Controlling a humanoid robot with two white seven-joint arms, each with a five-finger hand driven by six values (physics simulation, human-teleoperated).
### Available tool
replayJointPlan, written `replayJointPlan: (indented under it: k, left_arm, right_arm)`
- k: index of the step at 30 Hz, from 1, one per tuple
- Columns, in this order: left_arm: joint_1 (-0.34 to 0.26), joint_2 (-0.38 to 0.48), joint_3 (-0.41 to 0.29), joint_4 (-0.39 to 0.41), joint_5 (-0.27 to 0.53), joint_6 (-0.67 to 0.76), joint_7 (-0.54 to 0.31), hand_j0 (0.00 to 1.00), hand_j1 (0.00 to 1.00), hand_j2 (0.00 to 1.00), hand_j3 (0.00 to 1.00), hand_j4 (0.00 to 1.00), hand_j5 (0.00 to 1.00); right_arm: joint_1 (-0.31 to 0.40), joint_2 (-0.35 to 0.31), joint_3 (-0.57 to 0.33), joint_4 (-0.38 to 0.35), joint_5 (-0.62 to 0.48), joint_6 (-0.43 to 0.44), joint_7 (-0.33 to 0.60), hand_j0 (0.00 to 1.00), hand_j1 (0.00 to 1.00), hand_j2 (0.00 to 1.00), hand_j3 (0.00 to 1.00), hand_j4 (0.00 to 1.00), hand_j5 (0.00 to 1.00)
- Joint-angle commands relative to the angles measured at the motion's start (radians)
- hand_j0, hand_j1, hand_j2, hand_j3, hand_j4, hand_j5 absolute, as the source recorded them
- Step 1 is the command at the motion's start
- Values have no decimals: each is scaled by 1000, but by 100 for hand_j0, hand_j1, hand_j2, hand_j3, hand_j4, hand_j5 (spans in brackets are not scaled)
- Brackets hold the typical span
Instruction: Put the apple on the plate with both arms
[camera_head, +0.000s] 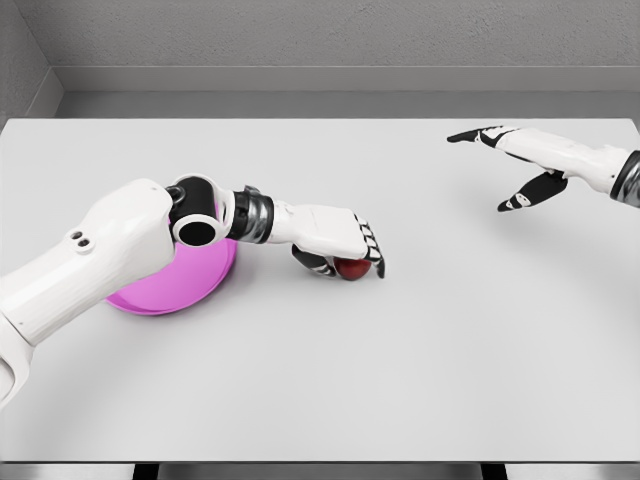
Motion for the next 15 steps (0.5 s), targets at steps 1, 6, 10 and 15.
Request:
replayJointPlan:
  k: [1,6,10,15]
  left_arm:
    - [0,0,-1,0,5,2,-6,63,63,63,63,63,63]
    - [0,1,-6,0,5,2,-6,54,54,54,54,54,54]
    - [0,8,-6,-5,7,2,-6,48,48,48,48,48,48]
    - [-9,51,-1,-51,31,2,0,46,46,46,46,46,46]
  right_arm:
    - [0,-1,-1,0,-7,3,0,100,100,100,100,100,100]
    - [2,-1,-1,0,-7,3,0,100,100,100,100,100,100]
    - [3,-1,-1,0,-7,3,0,100,100,100,100,100,100]
    - [3,-1,-1,0,-7,3,0,100,100,100,100,100,100]
